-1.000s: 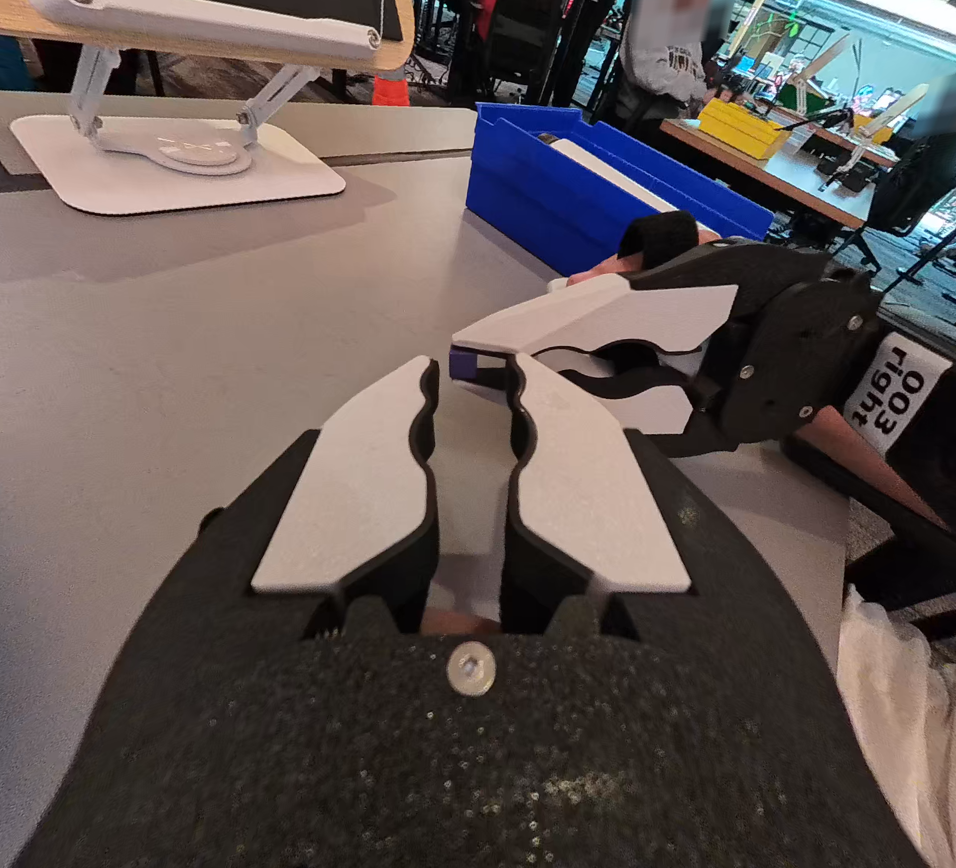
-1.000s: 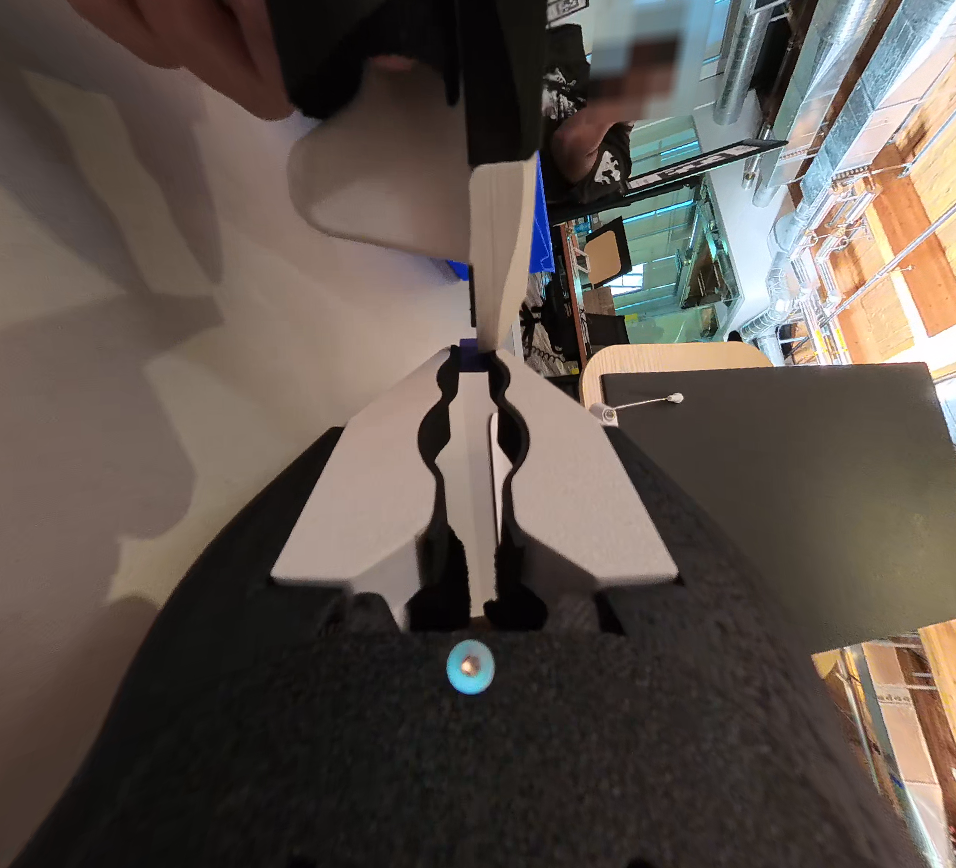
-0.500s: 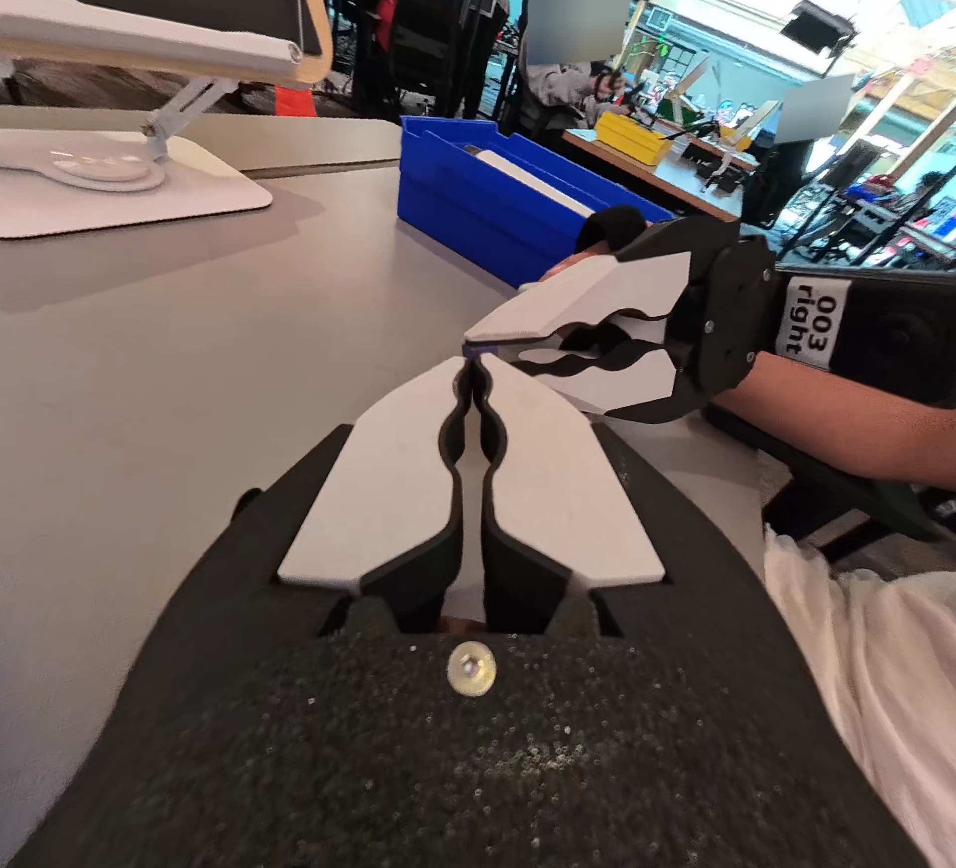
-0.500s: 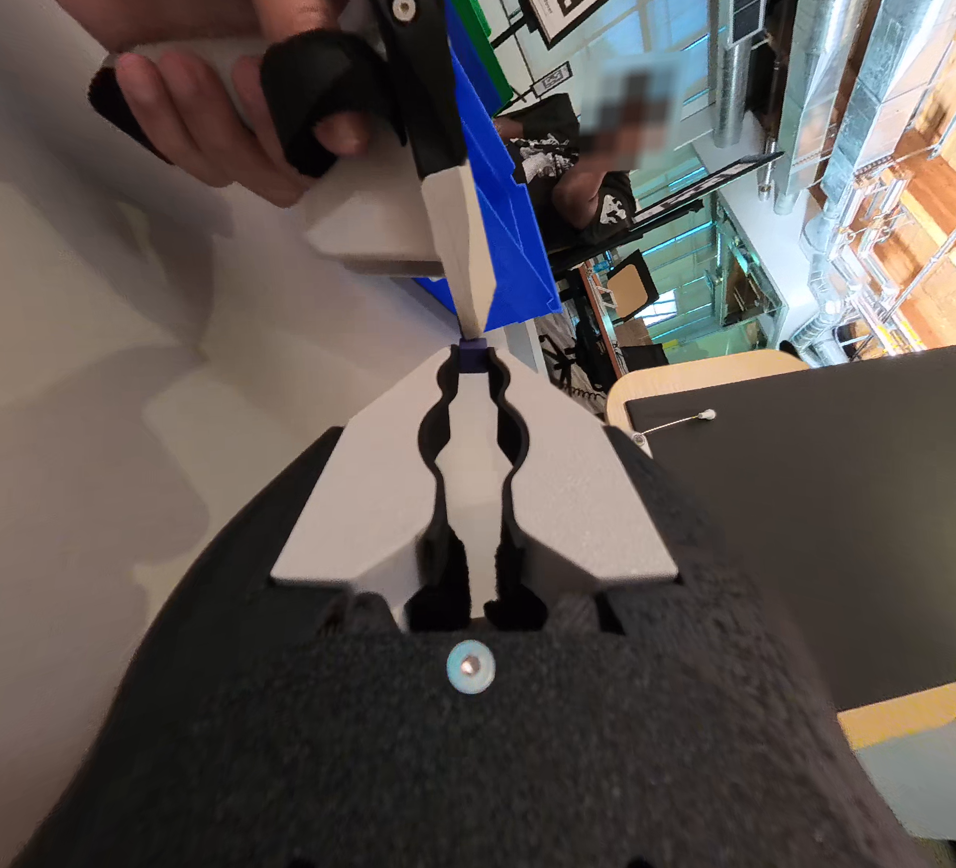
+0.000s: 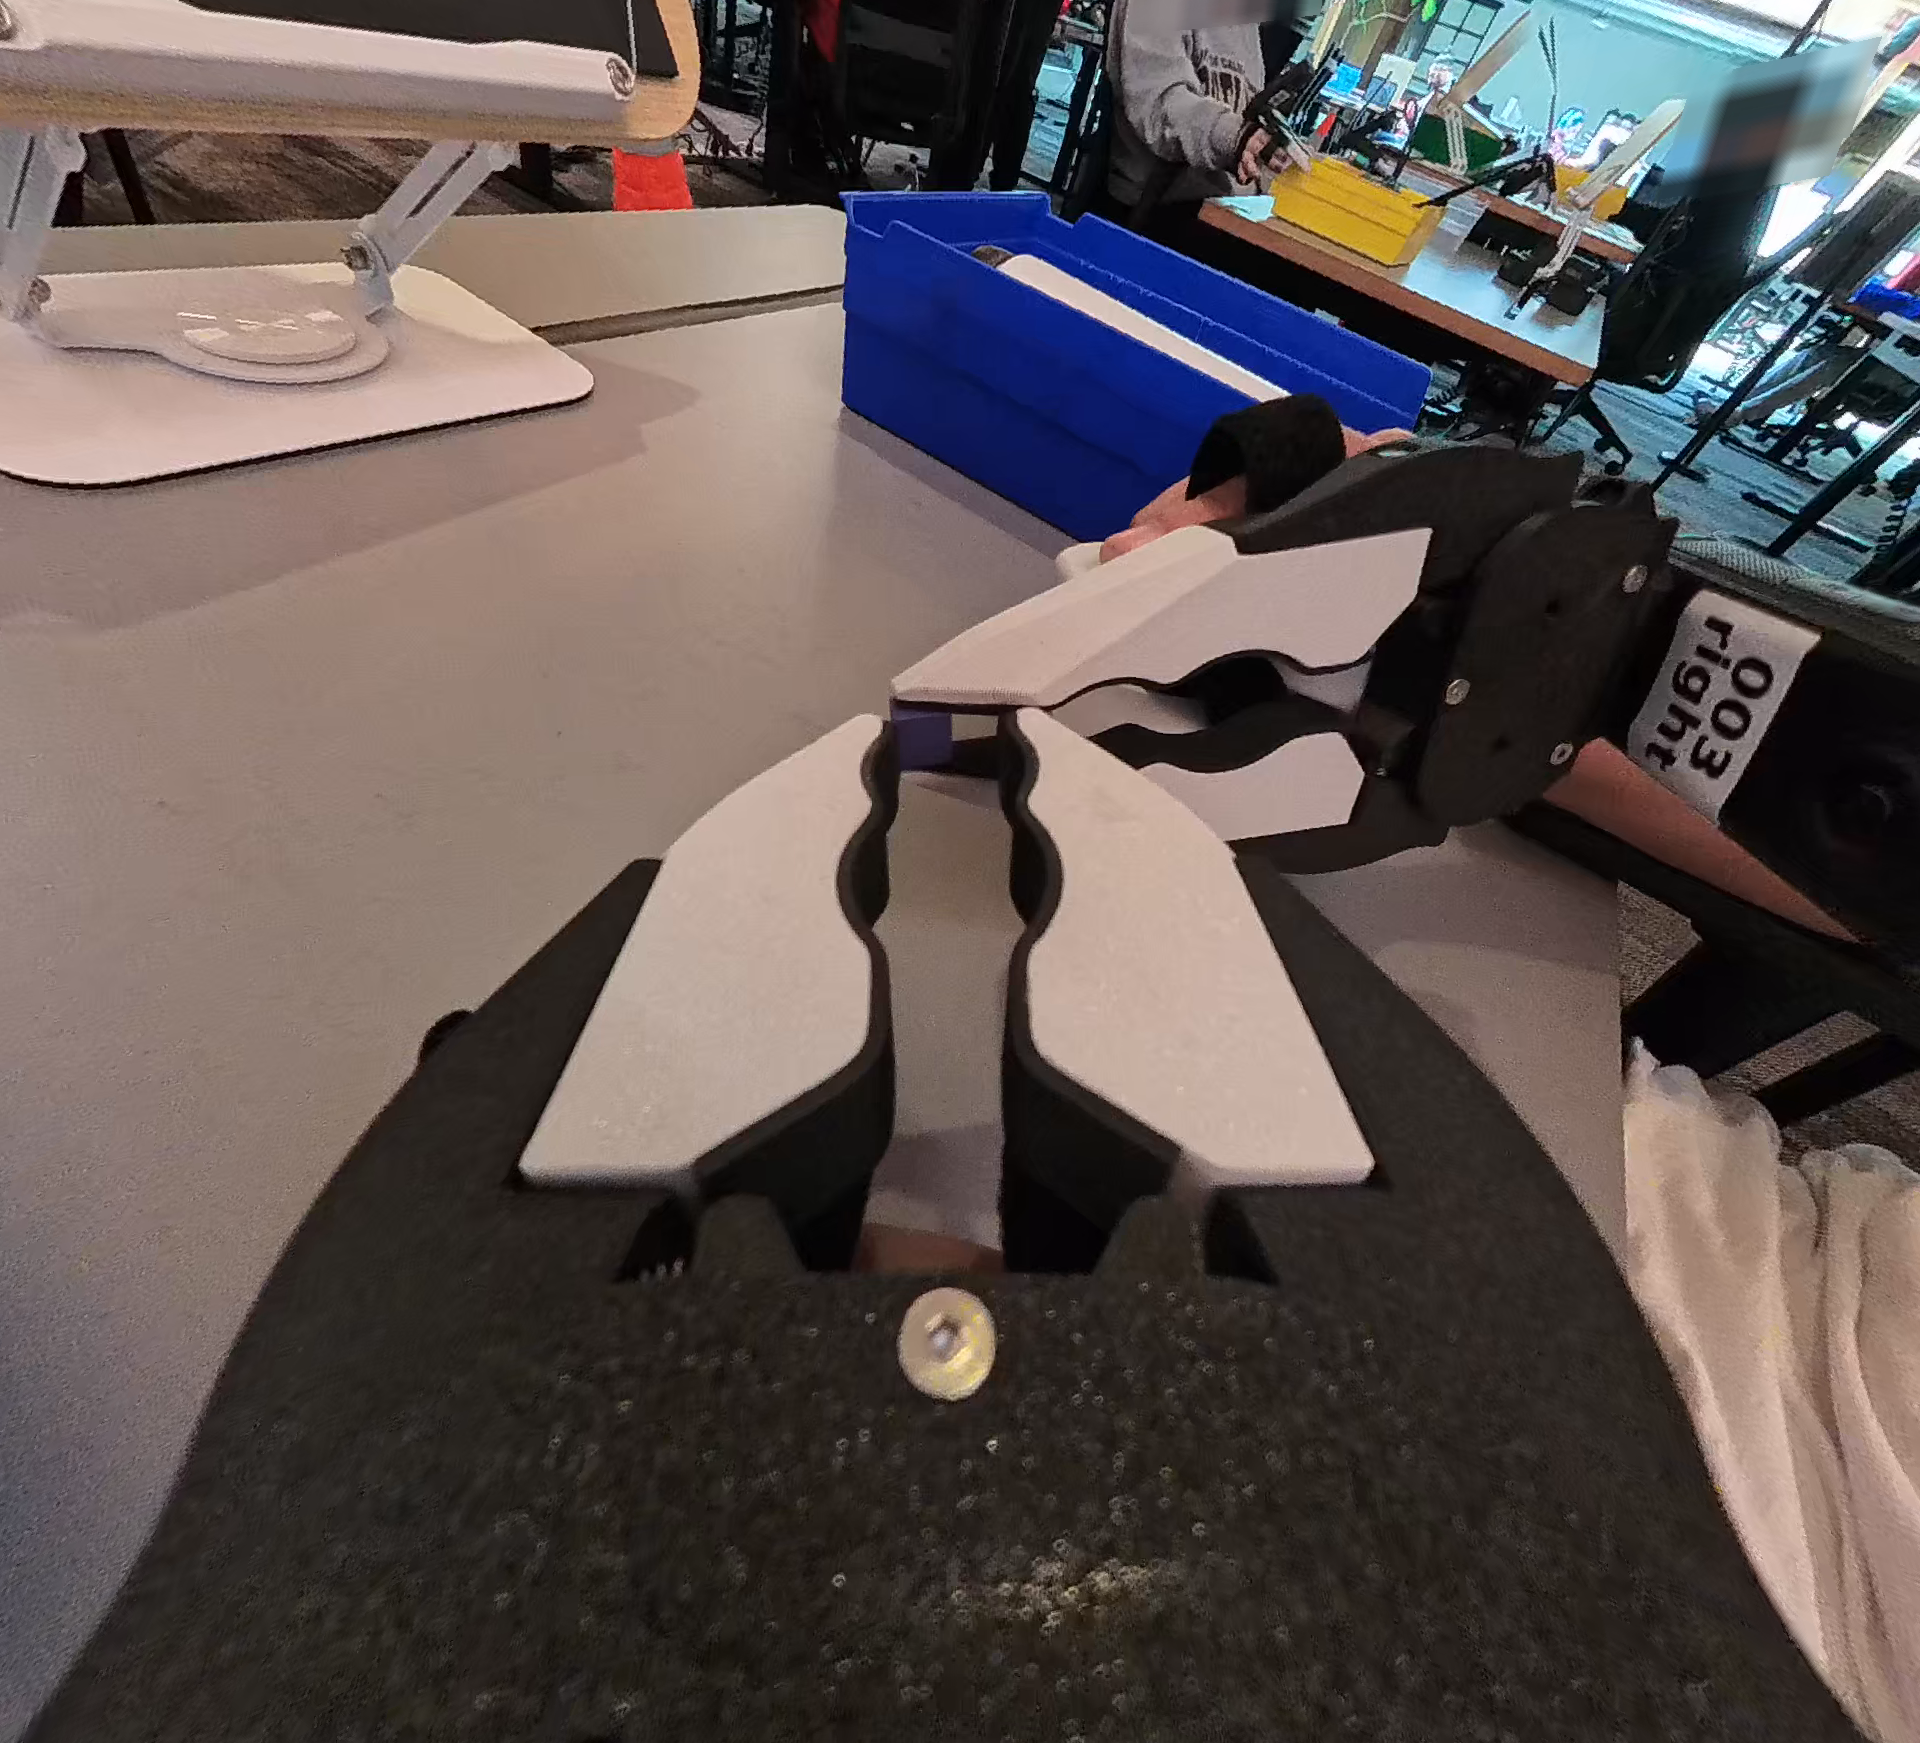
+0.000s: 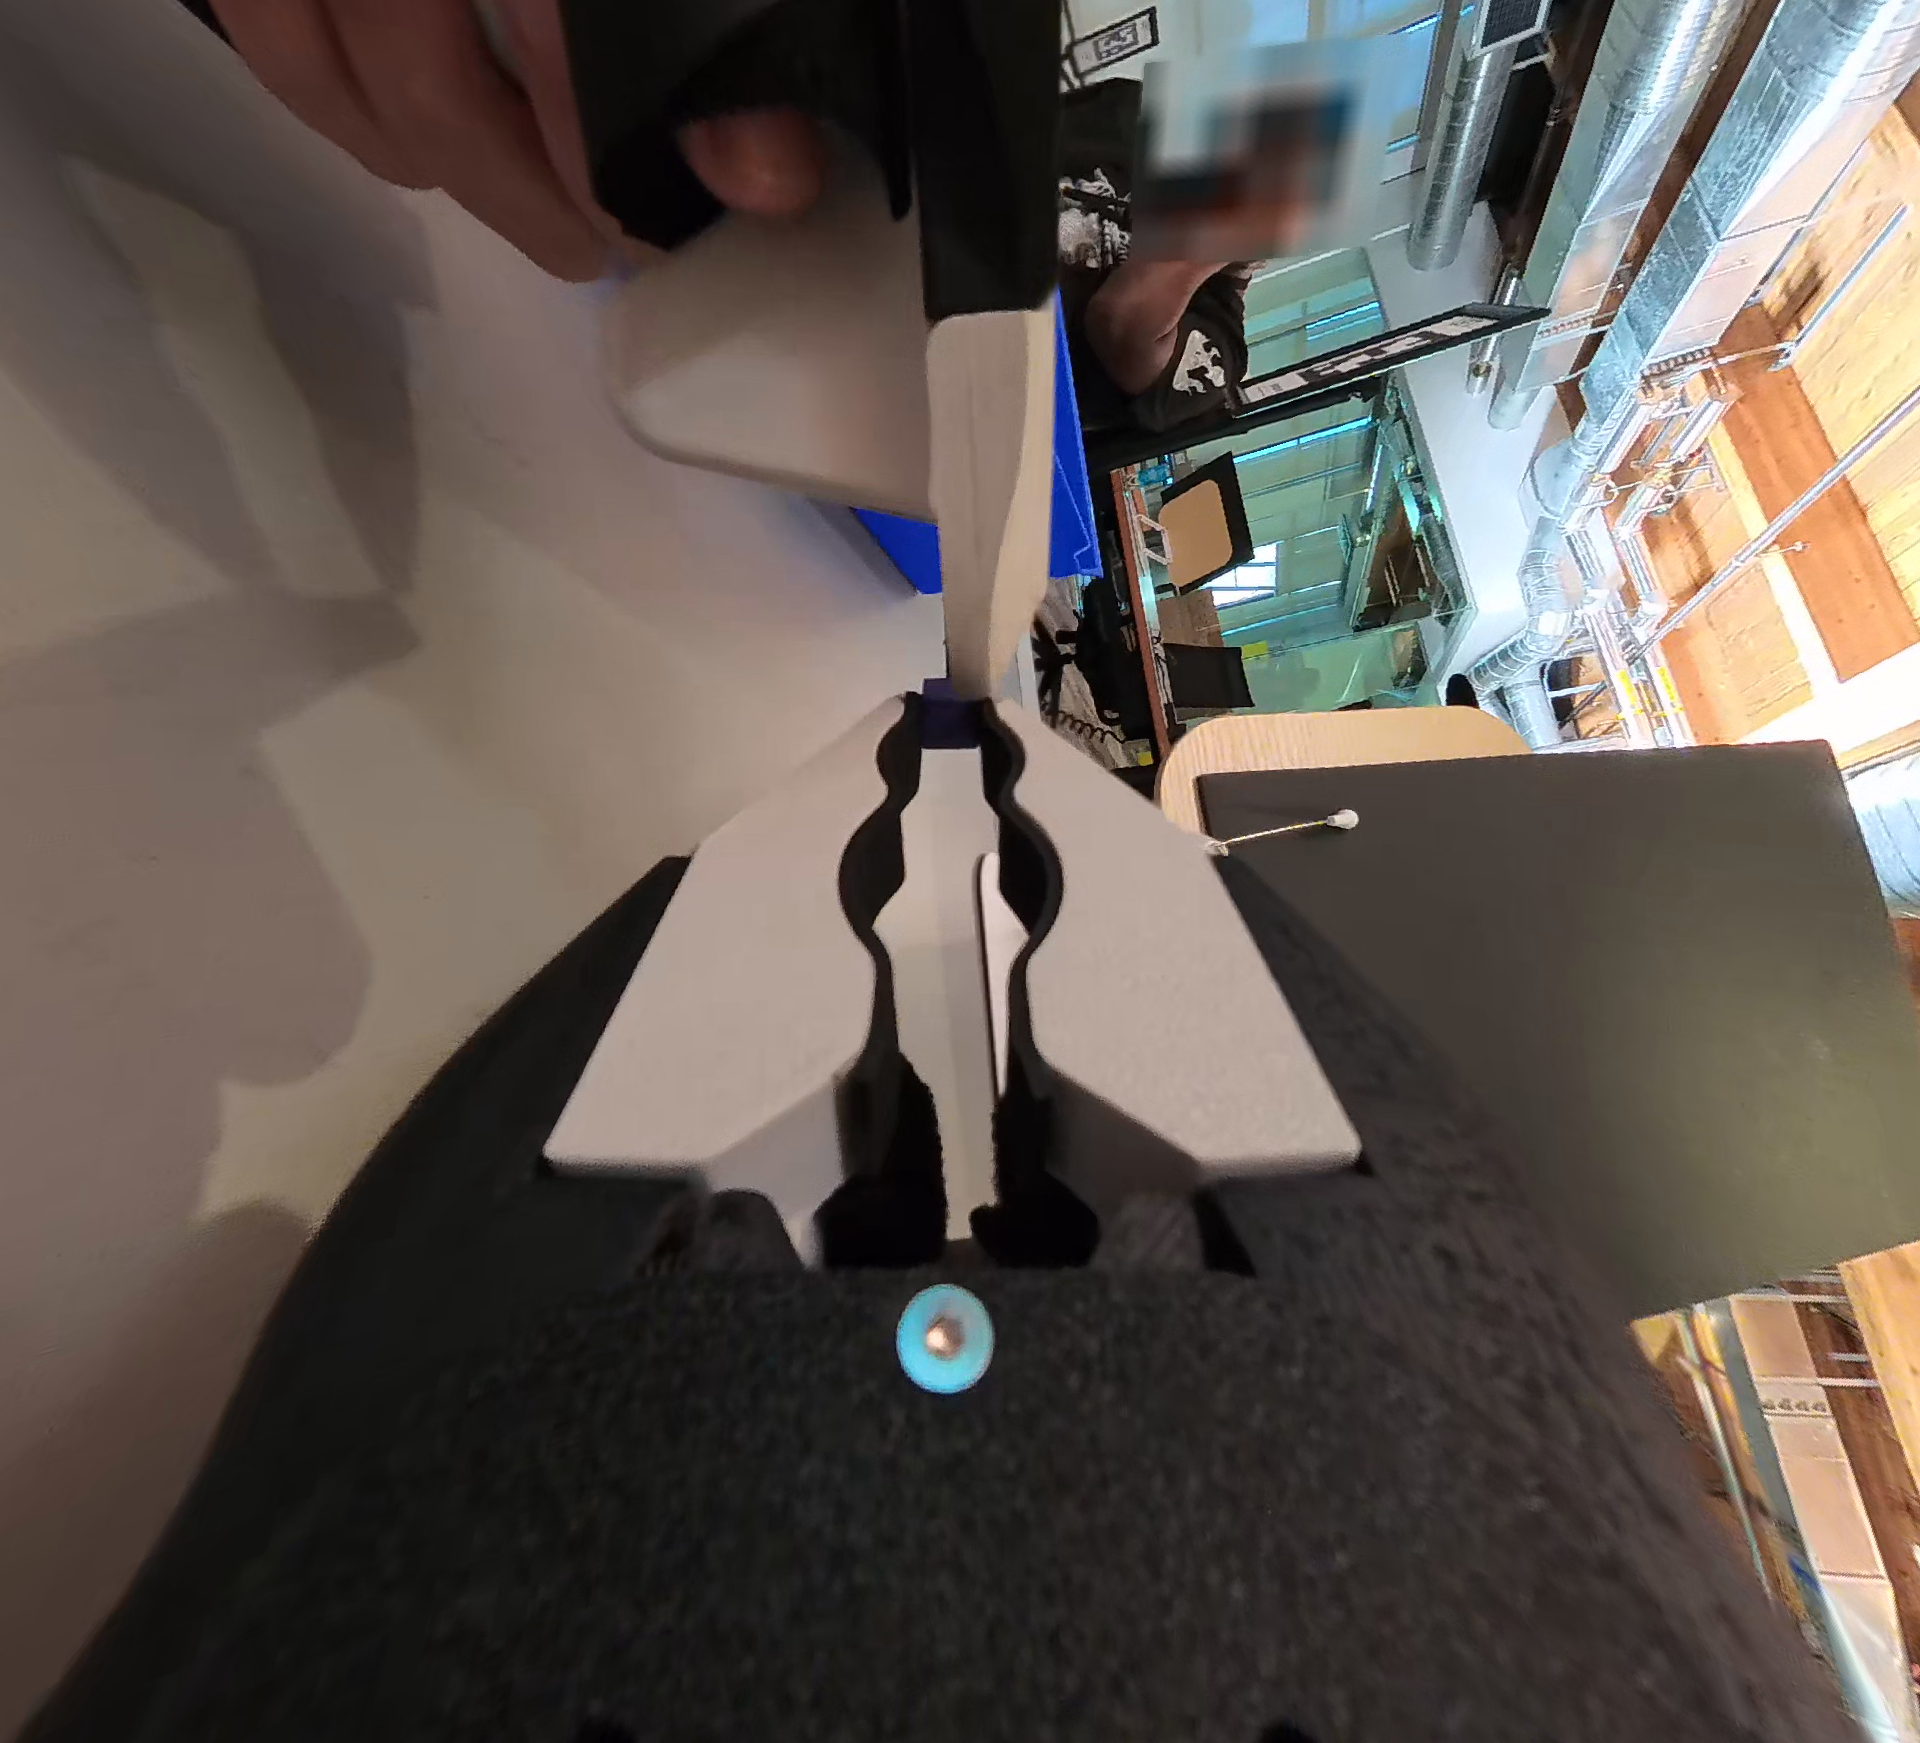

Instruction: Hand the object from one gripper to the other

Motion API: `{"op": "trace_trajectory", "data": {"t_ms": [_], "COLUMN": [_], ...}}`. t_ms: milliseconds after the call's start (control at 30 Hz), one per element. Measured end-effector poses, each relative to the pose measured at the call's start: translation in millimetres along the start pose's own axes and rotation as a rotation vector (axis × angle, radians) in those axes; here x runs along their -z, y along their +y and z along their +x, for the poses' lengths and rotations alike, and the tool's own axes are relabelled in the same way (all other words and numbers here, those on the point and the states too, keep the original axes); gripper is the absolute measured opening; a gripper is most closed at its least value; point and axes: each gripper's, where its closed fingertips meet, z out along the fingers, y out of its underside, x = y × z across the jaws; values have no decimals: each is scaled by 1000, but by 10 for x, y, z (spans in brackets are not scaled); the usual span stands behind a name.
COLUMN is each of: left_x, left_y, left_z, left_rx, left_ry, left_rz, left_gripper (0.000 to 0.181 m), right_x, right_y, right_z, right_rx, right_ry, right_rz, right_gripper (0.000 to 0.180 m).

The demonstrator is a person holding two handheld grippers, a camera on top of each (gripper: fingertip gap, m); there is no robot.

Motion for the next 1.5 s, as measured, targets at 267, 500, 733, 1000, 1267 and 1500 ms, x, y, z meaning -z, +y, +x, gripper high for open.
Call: {"op": "trace_trajectory", "data": {"t_ms": [267, 500, 733, 1000, 1267, 1500], "left_x": [69, 101, 109, 182, 30, 31], "left_y": [-60, -46, -29, -12, -16, -63], "left_z": [111, 164, 133, -84, 225, 298], "left_rx": [143, 167, 154, -354, -657, -660], "left_ry": [170, 237, 245, 15, -39, -34], "left_rz": [50, 31, -5, 52, 94, 128], "left_gripper": [20, 14, 13, 13, 14, 14], "right_x": [70, 107, 110, 47, 314, 357], "right_y": [-166, -286, -260, 61, -242, -297], "right_z": [35, 58, 53, 106, 112, 68], "right_rx": [-179, -250, -230, -1161, -1997, -1993], "right_ry": [-74, -90, -15, -432, -1262, -1318], "right_rz": [124, 206, 185, 180, 478, 478], "right_gripper": [10, 10, 13, 39, 23, 23]}}
